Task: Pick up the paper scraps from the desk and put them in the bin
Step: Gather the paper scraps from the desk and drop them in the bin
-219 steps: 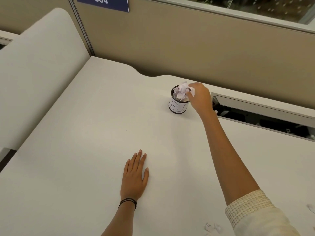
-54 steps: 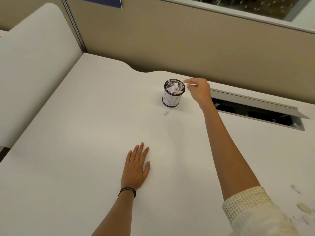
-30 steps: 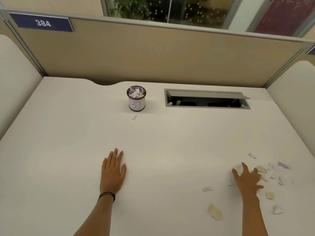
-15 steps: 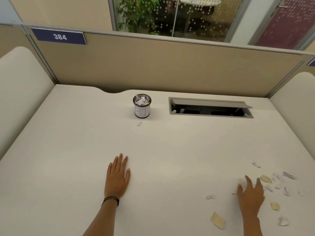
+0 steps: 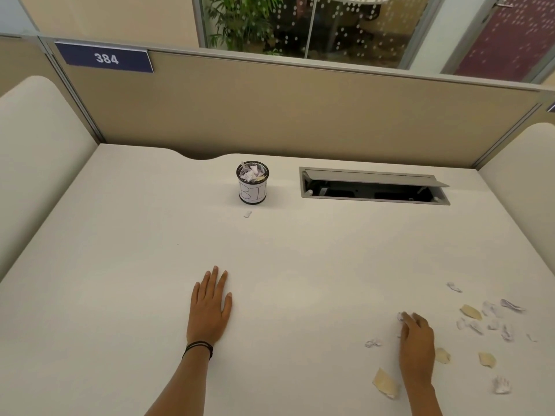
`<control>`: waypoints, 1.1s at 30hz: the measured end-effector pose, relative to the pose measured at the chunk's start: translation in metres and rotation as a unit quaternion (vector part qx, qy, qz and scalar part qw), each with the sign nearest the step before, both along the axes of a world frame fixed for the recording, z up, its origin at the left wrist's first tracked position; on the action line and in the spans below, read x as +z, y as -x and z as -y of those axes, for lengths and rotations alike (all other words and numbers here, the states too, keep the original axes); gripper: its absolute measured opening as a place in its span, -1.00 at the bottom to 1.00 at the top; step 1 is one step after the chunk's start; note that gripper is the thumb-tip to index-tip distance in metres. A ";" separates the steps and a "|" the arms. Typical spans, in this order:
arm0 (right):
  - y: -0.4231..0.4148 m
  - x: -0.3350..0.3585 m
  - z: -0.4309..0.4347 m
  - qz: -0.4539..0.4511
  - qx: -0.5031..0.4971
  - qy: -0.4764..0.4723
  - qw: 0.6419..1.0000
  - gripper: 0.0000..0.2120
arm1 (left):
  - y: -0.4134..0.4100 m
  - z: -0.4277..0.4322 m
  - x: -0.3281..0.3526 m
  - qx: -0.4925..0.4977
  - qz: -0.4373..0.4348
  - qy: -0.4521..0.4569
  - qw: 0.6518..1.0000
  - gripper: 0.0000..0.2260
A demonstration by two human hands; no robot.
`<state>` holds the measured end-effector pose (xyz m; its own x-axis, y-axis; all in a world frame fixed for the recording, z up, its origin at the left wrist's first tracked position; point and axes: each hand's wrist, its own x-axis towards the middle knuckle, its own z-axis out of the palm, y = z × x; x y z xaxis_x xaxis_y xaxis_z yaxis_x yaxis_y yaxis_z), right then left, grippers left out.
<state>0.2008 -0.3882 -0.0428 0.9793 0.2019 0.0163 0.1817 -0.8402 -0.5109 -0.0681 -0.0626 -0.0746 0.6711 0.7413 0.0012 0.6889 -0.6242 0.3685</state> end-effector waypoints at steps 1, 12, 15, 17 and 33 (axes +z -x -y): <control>0.002 0.003 -0.005 -0.018 -0.016 -0.036 0.999 -0.78 | 0.000 0.000 0.000 0.000 0.000 0.000 1.000 -0.50; 0.004 0.022 -0.111 -0.065 0.085 -0.159 0.981 -0.85 | -0.001 0.001 0.002 0.004 0.008 0.004 1.000 -0.51; 0.001 0.042 -0.169 -0.097 0.085 -0.224 0.966 -0.88 | -0.002 0.001 0.001 0.006 0.006 0.002 1.000 -0.51; -0.002 0.058 -0.210 -0.139 0.085 -0.273 0.948 -0.88 | -0.001 0.001 0.001 0.008 0.006 0.002 1.000 -0.51; -0.035 0.127 -0.448 -0.185 0.254 -0.208 0.927 -0.67 | -0.002 0.003 0.004 0.015 0.009 0.020 1.000 -0.50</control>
<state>0.2359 0.0594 0.0839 0.7144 0.6890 -0.1218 0.2475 -0.4116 -0.8771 -0.0662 -0.0654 -0.0707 0.6482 0.7613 -0.0169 0.7002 -0.5871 0.4062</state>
